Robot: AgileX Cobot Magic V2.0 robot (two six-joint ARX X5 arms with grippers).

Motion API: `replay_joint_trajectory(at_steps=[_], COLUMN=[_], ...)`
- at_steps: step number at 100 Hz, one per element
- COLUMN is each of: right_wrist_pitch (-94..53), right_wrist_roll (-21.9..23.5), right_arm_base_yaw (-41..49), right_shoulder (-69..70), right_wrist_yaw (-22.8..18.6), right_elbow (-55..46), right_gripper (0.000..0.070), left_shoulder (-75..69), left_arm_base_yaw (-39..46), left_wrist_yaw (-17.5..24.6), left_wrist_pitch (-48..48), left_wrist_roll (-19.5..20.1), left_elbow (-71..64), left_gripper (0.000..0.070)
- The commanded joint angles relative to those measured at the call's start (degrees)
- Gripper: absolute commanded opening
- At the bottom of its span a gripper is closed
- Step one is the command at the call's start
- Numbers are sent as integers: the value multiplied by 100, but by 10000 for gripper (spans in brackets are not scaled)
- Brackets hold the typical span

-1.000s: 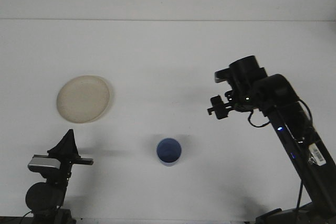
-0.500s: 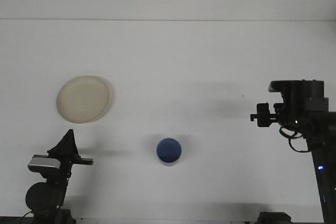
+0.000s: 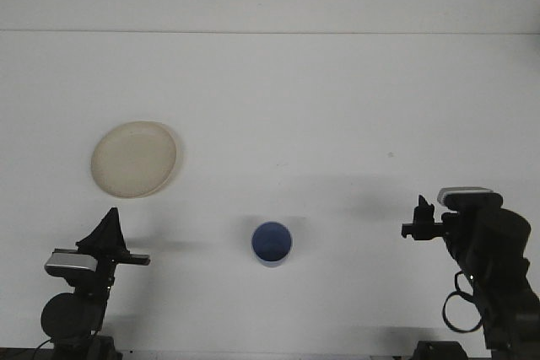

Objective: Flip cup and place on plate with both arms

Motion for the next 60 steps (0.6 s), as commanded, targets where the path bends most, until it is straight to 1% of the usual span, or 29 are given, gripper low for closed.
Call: replay_joint_trajectory(at_steps=[1, 22, 30, 43, 60], right_wrist_pitch=[520, 1537, 1558, 1530, 1537], right_wrist_roll=[70, -68, -107, -105, -103], right_arm_base_yaw=[7, 7, 4, 4, 4], right_shoulder=[-330, -1331, -1554, -1646, -1633], right_wrist_yaw=[-83, -107, -98, 96, 107], right_elbow=[-337, -1276, -1309, -1309, -1307], right_gripper=[416, 416, 416, 415, 416], left_shoulder=[-11, -11, -11, -11, -11], left_arm_base_yaw=[0, 0, 0, 0, 0], left_wrist_yaw=[7, 7, 7, 7, 7], left_wrist_pitch=[55, 55, 57, 57, 55], left_wrist_roll=[-35, -35, -35, -33, -33], left_elbow=[-116, -114, -114, -114, -114], left_gripper=[11, 11, 11, 11, 11])
